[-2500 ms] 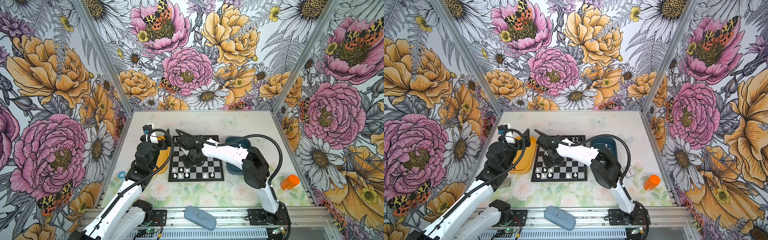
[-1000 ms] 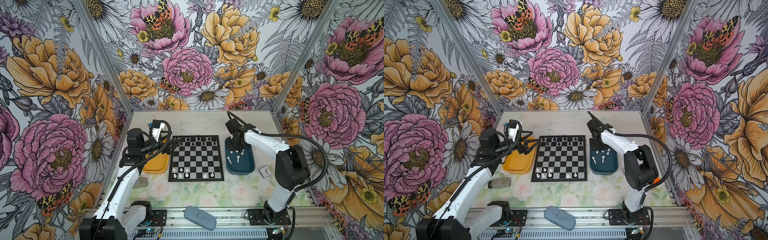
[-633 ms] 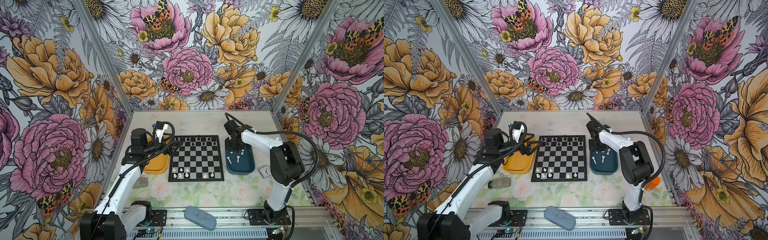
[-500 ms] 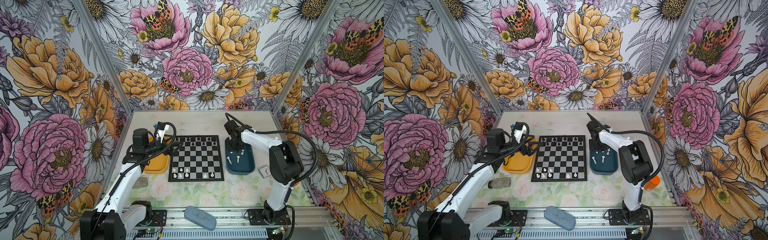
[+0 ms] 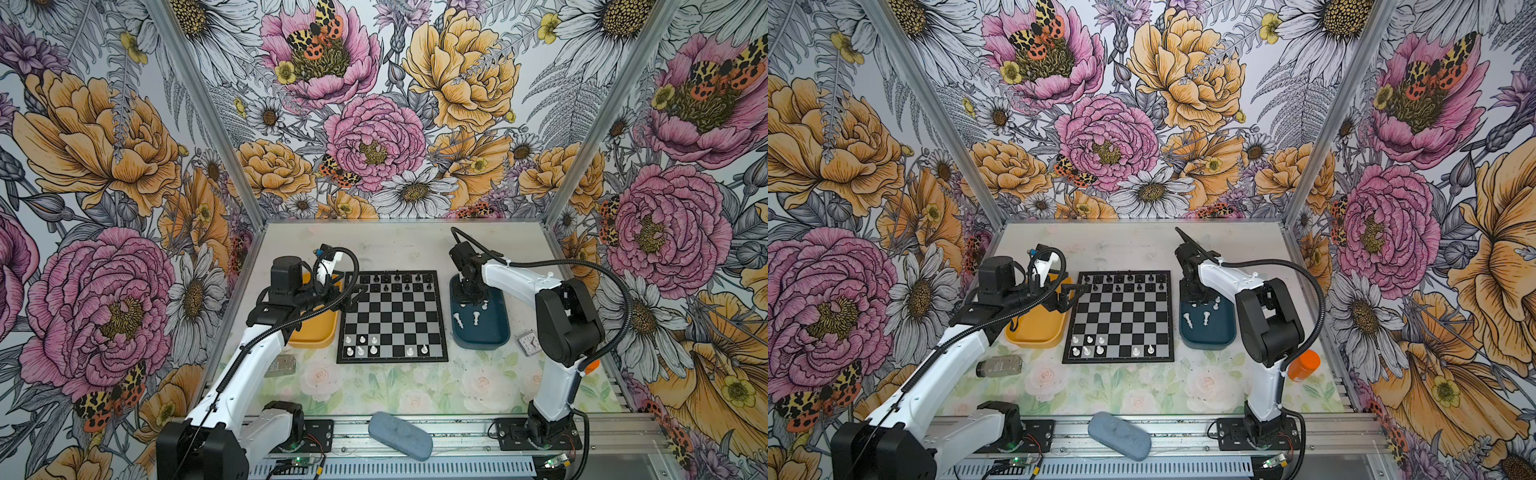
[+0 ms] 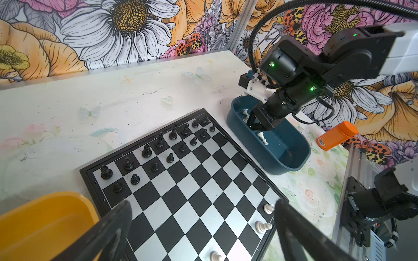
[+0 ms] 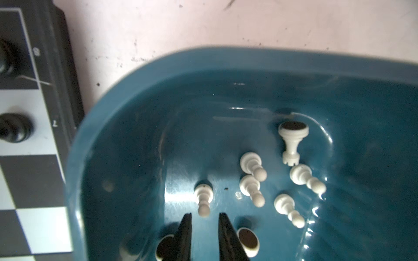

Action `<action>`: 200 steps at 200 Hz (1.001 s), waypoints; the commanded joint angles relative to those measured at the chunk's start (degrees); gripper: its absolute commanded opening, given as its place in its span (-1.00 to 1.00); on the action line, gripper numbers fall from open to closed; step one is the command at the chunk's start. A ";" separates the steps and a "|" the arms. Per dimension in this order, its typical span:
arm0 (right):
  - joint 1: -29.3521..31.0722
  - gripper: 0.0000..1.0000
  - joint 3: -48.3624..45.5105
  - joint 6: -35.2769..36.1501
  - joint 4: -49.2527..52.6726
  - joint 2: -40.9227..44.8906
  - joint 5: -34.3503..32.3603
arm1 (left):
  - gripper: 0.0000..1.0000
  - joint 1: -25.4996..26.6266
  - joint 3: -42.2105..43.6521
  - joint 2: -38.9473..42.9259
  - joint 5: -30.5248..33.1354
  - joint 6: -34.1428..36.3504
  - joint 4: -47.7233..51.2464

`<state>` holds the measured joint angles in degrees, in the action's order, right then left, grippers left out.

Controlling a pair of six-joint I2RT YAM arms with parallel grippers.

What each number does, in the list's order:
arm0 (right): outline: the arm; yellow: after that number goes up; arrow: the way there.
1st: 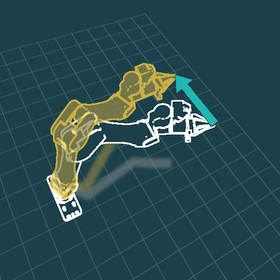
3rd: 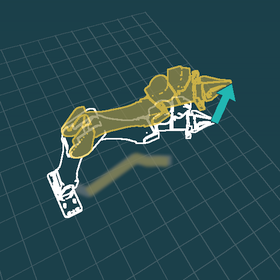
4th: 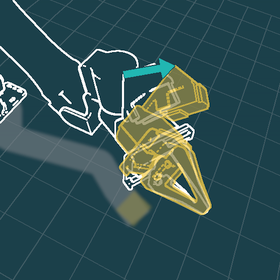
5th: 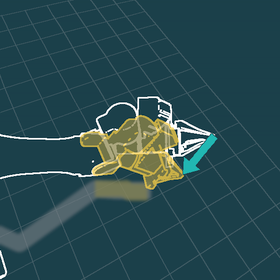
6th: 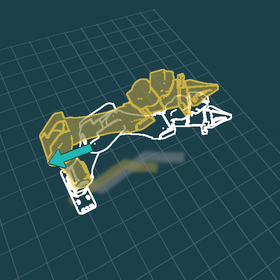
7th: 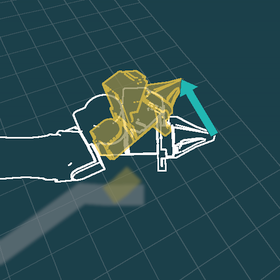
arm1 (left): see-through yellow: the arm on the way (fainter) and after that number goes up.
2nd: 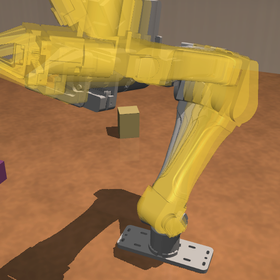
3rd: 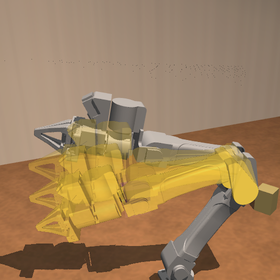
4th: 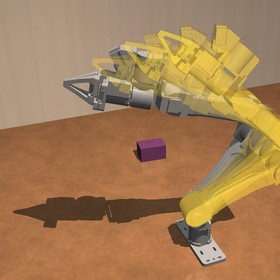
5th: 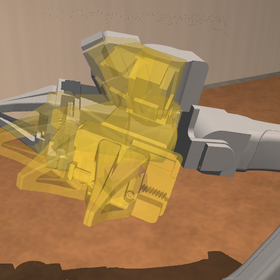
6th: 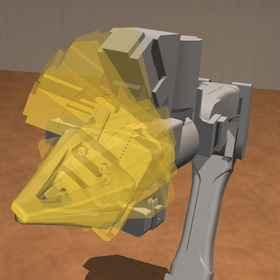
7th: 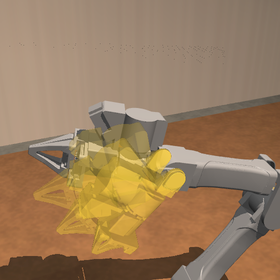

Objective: Set up the chess pieces on the board
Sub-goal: 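Lower the right gripper into the tray and grasp a white pawn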

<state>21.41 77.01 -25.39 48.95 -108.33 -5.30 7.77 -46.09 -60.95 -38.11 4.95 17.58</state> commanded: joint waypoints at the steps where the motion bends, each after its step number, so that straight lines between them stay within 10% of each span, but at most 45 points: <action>1: -0.40 -0.53 -0.18 0.43 -1.35 -1.55 0.36 | 0.98 0.62 -1.37 0.47 1.05 1.28 0.50; 200: -0.34 -1.00 -0.08 0.34 1.12 3.23 1.18 | 0.98 0.74 -1.17 0.39 0.10 1.55 0.26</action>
<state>21.28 76.99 -24.97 48.49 -109.36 -4.64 8.14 -46.09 -60.95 -38.09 5.15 17.82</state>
